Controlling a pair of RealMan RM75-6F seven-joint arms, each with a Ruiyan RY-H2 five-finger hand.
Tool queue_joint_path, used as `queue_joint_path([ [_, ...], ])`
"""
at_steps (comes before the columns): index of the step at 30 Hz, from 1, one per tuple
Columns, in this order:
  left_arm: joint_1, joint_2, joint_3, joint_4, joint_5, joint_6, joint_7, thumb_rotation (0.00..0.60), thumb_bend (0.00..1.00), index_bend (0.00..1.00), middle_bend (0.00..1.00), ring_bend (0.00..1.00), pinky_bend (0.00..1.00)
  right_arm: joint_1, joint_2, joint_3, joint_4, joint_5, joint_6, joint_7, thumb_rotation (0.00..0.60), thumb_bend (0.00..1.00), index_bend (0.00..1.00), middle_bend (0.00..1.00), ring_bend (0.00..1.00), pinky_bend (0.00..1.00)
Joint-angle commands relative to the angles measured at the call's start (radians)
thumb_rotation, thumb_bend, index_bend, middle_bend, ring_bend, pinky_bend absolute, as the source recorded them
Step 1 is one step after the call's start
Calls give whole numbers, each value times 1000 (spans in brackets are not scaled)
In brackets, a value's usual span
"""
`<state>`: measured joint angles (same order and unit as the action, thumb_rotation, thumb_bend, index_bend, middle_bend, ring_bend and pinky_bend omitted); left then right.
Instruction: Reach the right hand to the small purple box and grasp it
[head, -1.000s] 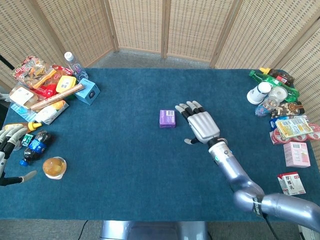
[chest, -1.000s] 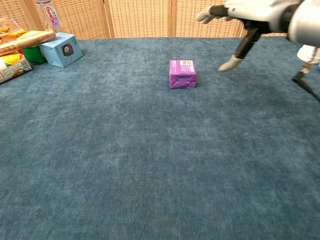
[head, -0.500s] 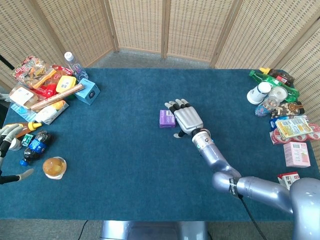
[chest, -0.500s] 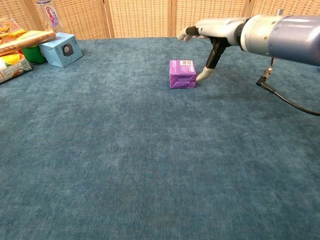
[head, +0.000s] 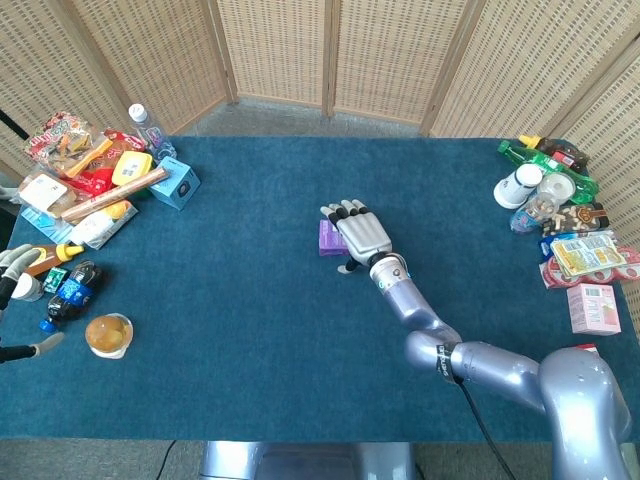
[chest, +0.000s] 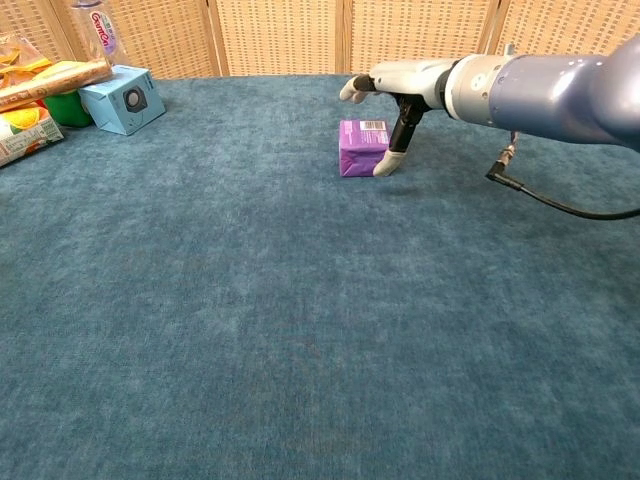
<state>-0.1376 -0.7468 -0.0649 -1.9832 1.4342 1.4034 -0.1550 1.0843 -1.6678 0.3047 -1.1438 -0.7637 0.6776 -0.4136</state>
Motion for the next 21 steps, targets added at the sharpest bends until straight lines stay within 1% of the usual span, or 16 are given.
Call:
queue_joint_path([
  [1,0,0,-2,2,-4,0,-1,600,86,75,0,0,0,18,-23,-1,46,1,-25,23,600,0,0,0,0,0],
  [8,0,-1,-7,9,-21,-3,-3,600,86,74,0,0,0,39,-66,-5,134,-20,-59,70,600,0,0,2,0,0],
  [10,0,-2,-8,10,-24,-5,-3,600,87,75,0,0,0,43,-82,-6,159,-30,-65,85,600,0,0,36,0,8],
  [11,0,-2,-8,10,-25,-6,-4,600,87,75,0,0,0,44,-89,-6,169,-37,-63,92,600,0,0,80,0,34],
  [13,0,-3,-10,11,-25,-5,-3,600,86,75,0,0,0,44,-106,-10,195,-58,-58,105,600,0,22,180,10,122],
  [14,-1,-3,-10,11,-25,-5,-3,600,86,75,0,0,0,44,-114,-13,207,-68,-58,113,600,0,35,207,25,153],
  [17,0,-3,-10,11,-24,-6,-5,600,86,76,0,0,0,41,-132,-14,230,-86,-55,134,600,0,88,313,126,246],
  [19,0,-3,-11,11,-24,-6,-5,600,86,75,0,0,0,38,-144,-15,247,-106,-48,151,600,0,171,413,219,313],
  [21,1,-2,-12,9,-23,-4,-5,600,87,75,0,0,0,35,-152,-16,261,-124,-43,165,600,0,238,484,286,354],
])
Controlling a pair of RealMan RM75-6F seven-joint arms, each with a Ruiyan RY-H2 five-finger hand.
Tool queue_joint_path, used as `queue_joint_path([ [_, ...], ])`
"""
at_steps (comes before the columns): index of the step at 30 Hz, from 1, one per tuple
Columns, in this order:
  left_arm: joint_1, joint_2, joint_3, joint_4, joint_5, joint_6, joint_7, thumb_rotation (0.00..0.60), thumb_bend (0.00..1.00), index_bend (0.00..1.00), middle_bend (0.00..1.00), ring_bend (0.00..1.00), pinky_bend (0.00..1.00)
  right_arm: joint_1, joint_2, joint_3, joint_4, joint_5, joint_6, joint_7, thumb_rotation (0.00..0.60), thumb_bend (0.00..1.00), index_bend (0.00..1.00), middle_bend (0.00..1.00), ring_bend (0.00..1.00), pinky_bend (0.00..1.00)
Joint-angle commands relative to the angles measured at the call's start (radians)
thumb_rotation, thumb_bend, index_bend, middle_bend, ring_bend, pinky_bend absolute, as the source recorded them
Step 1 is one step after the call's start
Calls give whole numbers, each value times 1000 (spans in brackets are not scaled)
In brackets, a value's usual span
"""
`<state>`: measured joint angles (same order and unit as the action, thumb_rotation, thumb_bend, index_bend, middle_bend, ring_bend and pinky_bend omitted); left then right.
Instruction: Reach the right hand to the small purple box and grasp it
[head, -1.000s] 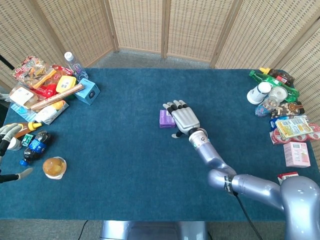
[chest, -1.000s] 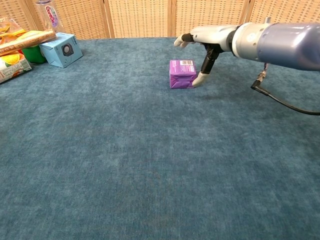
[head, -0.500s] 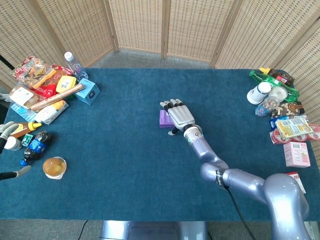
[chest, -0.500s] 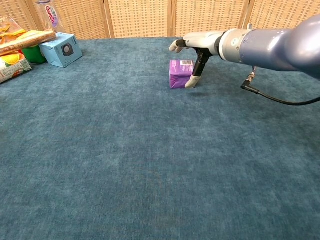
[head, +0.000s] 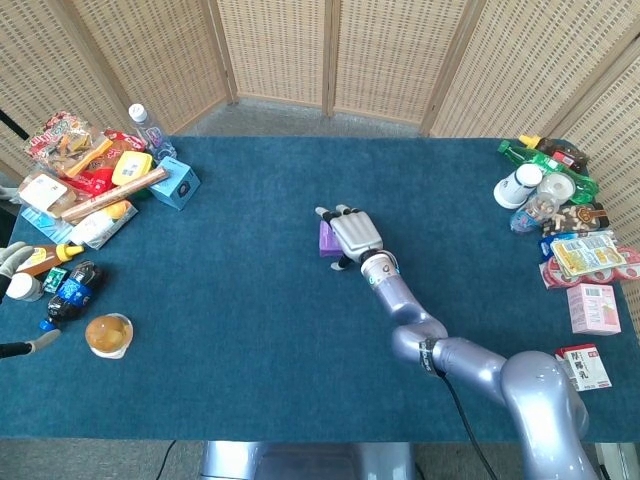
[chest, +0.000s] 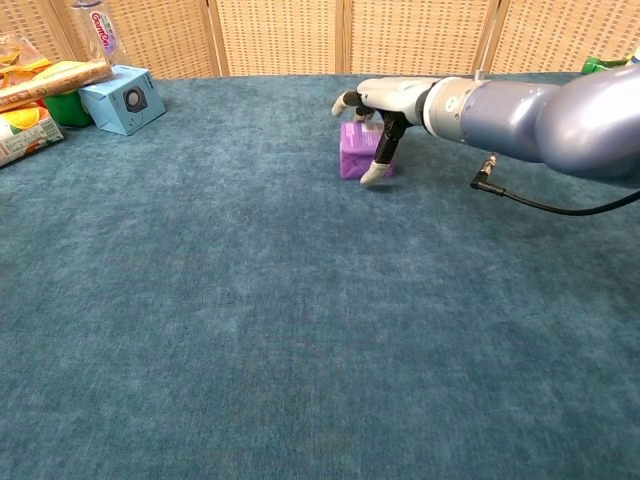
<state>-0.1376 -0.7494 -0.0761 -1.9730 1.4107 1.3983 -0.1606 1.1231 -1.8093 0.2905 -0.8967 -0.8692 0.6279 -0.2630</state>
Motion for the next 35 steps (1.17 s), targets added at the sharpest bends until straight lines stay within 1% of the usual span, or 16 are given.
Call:
queue_joint_path([
  [1,1,0,0,-1,2,3,1,600,86,75,0,0,0,-6,-12,-1,17,-25,10,21,600,0,262,511,310,370],
  [4,2,0,0,-3,3,4,3,600,87,76,0,0,0,-15,-11,2,15,-50,26,43,600,0,307,559,358,406],
  [8,1,-2,1,-6,6,1,8,600,89,76,0,0,0,-35,19,2,-32,-82,58,57,600,0,313,565,363,410],
  [11,0,-3,2,-9,11,-1,11,600,86,75,0,0,0,-58,60,0,-102,-105,97,54,600,0,316,566,363,410],
  [15,0,-2,5,-12,20,-3,9,600,86,75,0,0,0,-94,133,-2,-232,-120,157,28,600,0,318,568,362,410],
  [24,2,1,15,-10,44,-6,-1,600,87,76,0,0,0,-143,296,23,-526,-97,276,-81,600,0,317,568,364,411],
  [30,-2,2,17,-12,60,-10,-3,600,87,76,0,0,0,-148,354,42,-648,-62,320,-138,600,0,317,569,364,411],
  [35,-3,1,22,-12,66,-17,-2,600,85,75,0,0,0,-134,372,55,-703,-27,341,-181,600,0,317,568,363,410],
])
